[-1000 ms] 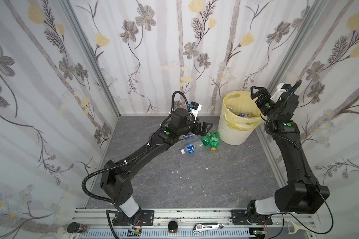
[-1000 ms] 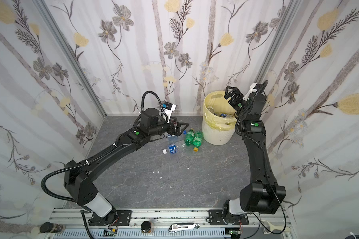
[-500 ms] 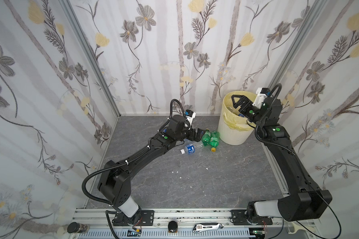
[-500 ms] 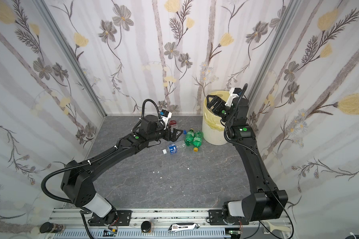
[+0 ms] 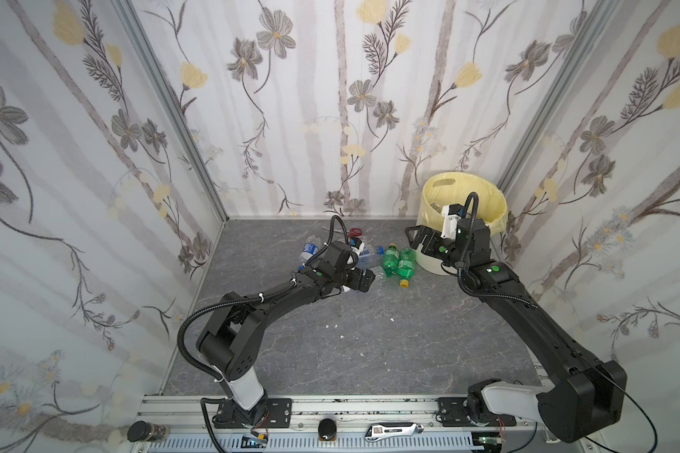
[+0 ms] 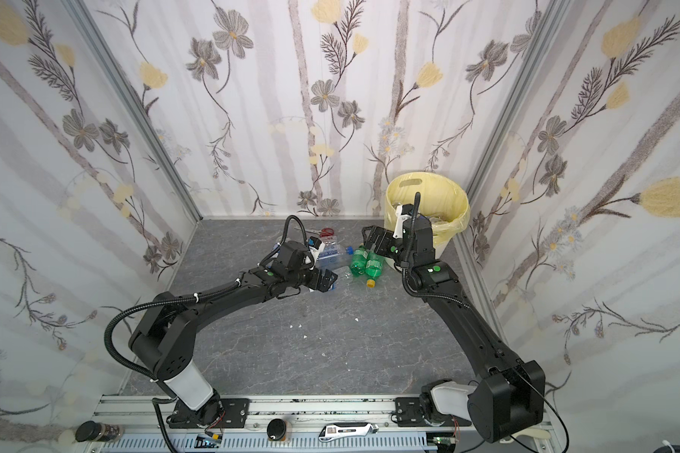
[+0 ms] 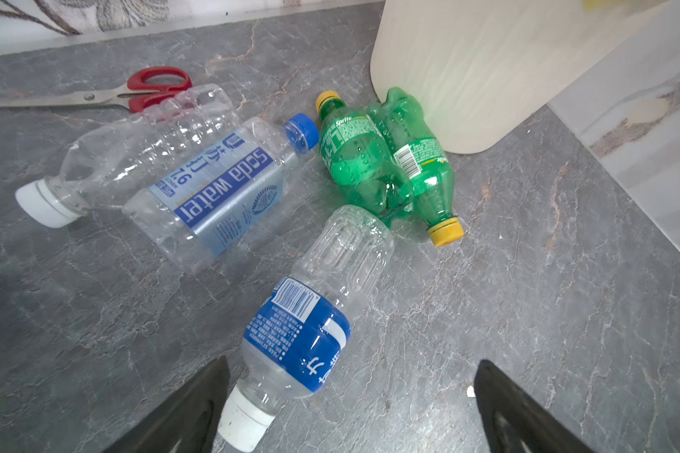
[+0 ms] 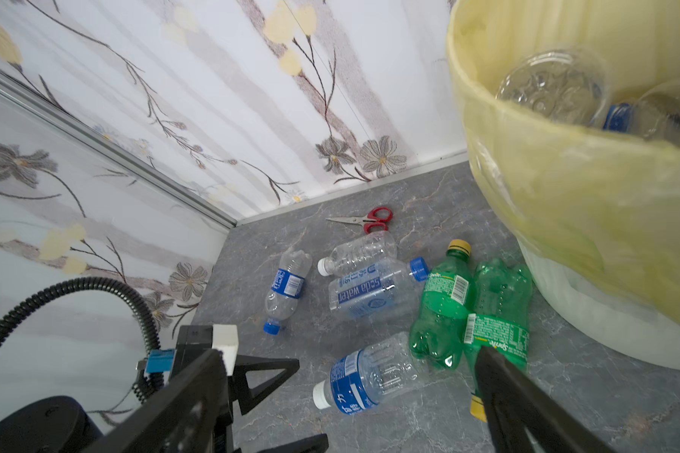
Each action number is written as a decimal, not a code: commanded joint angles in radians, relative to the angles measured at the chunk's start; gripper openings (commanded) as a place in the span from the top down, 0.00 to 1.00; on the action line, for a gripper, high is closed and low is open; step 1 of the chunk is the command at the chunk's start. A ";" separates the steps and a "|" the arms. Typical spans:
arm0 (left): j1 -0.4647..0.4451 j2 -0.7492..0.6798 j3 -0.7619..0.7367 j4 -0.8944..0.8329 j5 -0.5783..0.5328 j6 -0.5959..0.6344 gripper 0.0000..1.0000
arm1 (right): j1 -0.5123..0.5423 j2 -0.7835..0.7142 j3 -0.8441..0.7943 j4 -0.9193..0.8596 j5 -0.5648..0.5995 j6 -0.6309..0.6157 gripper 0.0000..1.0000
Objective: Throw the plastic bottles in the bin
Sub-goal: 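Move the right gripper back toward the pile while the left gripper lowers onto bottles, then grasp the blue-labelled water bottle by its white cap with the left gripper and lift it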
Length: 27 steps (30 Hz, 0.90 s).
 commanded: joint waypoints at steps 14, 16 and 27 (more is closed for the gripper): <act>-0.004 0.168 0.040 0.011 -0.039 0.014 0.08 | 0.056 0.040 -0.154 0.086 -0.037 0.021 0.00; -0.009 0.187 0.045 0.011 -0.040 0.012 0.08 | 0.057 0.046 -0.160 0.091 -0.042 0.021 0.00; -0.025 0.220 0.023 -0.010 -0.067 0.022 0.12 | 0.057 0.081 -0.180 0.120 -0.059 0.013 0.00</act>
